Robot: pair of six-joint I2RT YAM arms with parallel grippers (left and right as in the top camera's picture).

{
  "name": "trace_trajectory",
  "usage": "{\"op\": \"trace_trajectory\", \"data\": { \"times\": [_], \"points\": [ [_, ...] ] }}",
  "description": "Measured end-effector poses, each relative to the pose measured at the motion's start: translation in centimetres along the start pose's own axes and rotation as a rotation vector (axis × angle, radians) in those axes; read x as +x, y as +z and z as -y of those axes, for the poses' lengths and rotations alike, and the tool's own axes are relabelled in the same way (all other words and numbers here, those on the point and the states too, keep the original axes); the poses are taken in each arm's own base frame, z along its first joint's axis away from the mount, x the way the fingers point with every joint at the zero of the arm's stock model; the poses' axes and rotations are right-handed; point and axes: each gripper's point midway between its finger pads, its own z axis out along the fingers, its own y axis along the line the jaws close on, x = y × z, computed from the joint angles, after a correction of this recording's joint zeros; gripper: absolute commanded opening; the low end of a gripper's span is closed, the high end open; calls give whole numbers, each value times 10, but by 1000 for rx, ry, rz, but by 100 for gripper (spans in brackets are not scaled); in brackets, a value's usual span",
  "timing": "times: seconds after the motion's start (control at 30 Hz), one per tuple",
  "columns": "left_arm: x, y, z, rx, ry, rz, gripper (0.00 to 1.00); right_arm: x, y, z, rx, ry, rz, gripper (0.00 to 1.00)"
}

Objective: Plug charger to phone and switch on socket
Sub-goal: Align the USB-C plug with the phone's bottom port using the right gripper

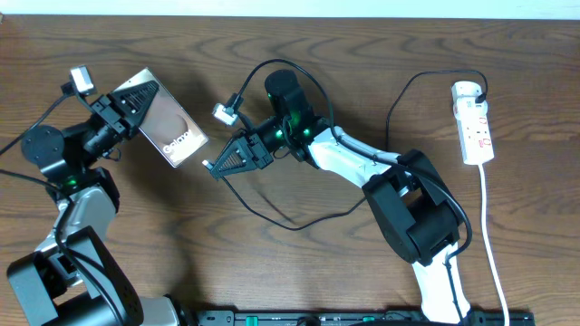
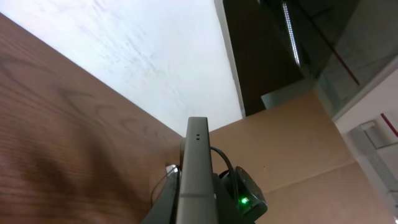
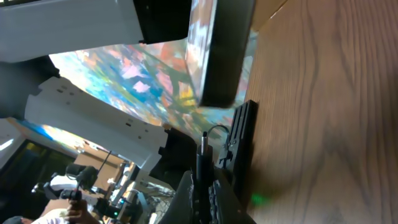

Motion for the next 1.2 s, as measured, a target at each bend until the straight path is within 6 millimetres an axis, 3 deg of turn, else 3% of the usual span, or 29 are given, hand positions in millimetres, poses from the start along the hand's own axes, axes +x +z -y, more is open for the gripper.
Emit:
{"op": "trace_trajectory", "data": {
  "times": [0.7,1.2],
  "points": [
    [-4,4,2,4,-44,30,7,-13,-5,-10,1,-16,11,1],
    [6,16,9,29,-27,2,7,-20,-5,-17,1,-41,16,1]
  ]
}}
